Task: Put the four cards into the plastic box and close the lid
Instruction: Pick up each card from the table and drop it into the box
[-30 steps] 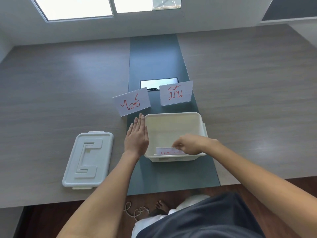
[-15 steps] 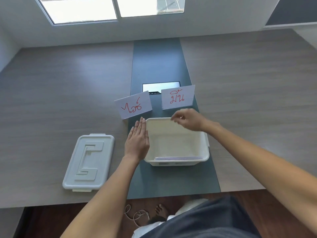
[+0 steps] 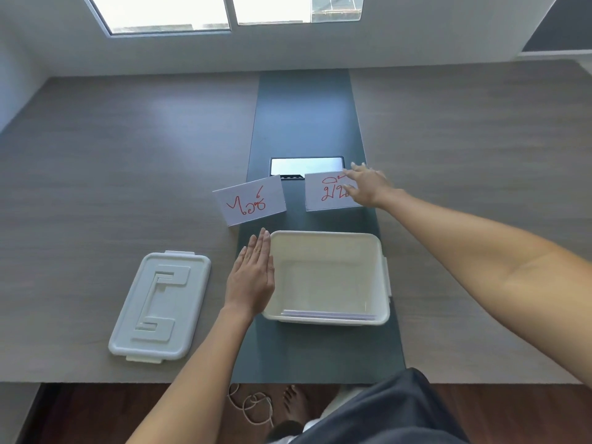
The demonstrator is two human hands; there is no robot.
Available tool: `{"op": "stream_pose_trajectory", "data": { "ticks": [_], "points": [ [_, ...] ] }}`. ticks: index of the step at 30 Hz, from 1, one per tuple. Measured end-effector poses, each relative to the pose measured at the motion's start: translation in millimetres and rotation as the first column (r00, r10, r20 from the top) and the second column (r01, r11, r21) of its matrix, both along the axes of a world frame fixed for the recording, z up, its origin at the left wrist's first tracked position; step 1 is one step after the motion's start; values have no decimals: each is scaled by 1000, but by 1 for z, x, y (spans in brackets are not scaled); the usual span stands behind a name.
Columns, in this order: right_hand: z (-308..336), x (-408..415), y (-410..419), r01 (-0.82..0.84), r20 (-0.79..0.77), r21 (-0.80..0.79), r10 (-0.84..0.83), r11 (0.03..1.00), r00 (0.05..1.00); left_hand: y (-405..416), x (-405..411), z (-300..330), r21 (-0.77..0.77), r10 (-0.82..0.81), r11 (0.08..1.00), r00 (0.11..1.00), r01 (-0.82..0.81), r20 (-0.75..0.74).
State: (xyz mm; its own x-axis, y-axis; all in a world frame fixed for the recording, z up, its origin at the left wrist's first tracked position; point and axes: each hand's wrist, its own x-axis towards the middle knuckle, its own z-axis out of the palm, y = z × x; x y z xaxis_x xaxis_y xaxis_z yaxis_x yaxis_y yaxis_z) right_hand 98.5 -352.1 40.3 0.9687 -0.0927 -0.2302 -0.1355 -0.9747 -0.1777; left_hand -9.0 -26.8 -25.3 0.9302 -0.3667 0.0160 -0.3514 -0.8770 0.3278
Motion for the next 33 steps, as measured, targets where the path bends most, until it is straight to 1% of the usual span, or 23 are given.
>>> {"op": "stream_pose_trajectory", "data": {
  "ticks": [5, 13, 16, 19, 22, 25, 28, 33],
  "points": [
    [-18, 16, -16, -5, -9, -51, 4, 999, 1000, 1, 1, -1, -1, -2, 1000, 1000, 2, 8],
    [-28, 32, -17, -54, -138, -163, 32, 985, 990, 1, 1, -3, 12, 4, 1000, 1000, -4, 6],
    [-34, 32, -13, -33, -131, -202, 6, 979, 991, 1, 2, -3, 7, 0, 1000, 1000, 0, -7],
    [-32, 31, -10, -37, -78, -237, 19, 971, 997, 1, 1, -2, 8, 0, 1000, 1000, 0, -15],
    [-27, 24, -10, -33, -55, -197, 23, 980, 998, 1, 1, -2, 1, 4, 1000, 1000, -4, -17],
    [-24, 15, -11, 22, -71, -120, -31, 992, 997, 1, 1, -1, 6, 4, 1000, 1000, -4, -11],
    [-23, 5, -14, 66, -39, -52, -68, 996, 997, 0, 0, -1, 1, 13, 1000, 1000, -13, -12],
    [-14, -13, -16, 63, 11, -17, -63, 998, 998, 0, 0, 1, -8, 16, 1000, 1000, -16, -22]
  ]
}}
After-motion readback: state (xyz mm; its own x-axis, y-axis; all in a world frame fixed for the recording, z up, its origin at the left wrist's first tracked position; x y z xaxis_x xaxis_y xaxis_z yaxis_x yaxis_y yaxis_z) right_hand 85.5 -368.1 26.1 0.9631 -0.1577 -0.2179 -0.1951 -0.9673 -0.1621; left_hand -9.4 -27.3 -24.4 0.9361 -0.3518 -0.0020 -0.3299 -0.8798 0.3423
